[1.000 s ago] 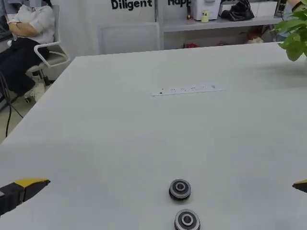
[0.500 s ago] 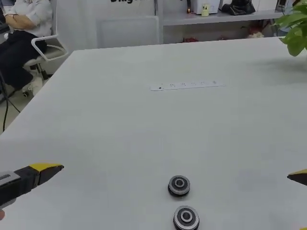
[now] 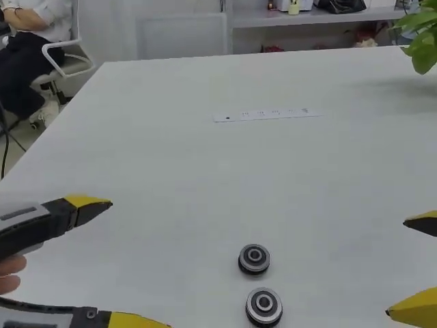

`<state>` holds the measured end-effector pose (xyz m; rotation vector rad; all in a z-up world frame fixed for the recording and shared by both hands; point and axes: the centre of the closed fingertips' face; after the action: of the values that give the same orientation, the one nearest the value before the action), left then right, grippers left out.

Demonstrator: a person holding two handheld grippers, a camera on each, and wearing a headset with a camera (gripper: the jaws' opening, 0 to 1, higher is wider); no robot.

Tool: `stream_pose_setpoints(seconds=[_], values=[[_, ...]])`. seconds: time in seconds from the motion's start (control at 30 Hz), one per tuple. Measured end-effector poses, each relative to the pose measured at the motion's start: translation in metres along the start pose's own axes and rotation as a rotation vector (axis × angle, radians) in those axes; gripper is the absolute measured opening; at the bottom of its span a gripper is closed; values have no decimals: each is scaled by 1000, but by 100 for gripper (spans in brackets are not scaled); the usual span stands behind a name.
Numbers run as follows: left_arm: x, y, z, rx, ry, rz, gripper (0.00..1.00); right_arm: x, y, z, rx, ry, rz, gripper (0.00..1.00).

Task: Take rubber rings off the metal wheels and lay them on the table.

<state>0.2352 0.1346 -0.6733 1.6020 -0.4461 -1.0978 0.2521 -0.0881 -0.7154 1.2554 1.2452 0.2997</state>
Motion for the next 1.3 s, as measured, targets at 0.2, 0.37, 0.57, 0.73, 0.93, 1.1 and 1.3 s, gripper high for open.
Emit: stream_pose_setpoints(seconds=[0.2,0.37,0.57,0.73,0.93,1.1,1.3], values=[[8,19,2,61,-41,13,100,-2,12,-1,-28,9,4,92],[15,26,7,83,-95,19,100,-1,23,-3,-62,22,4,92],[23,26,9,113,-123,-4,100,4,39,-6,-104,41,2,92],[32,26,15,155,-134,-23,100,13,53,-19,-159,89,2,92],[45,28,23,194,-165,-33,100,32,61,-31,-204,143,-8,92],[54,26,25,199,-183,-45,100,45,55,-39,-219,186,-23,90],[66,26,27,181,-207,-32,100,61,49,-44,-236,215,-2,83]])
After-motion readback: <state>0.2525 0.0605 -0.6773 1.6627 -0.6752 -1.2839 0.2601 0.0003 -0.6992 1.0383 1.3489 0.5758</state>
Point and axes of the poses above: the centre of the closed fingertips' face, and the gripper's own axes: x roughly forward along the fingers, z roughly to its right, y roughly out of its top, and after that the axes turned 1 degree about -x, right-handed
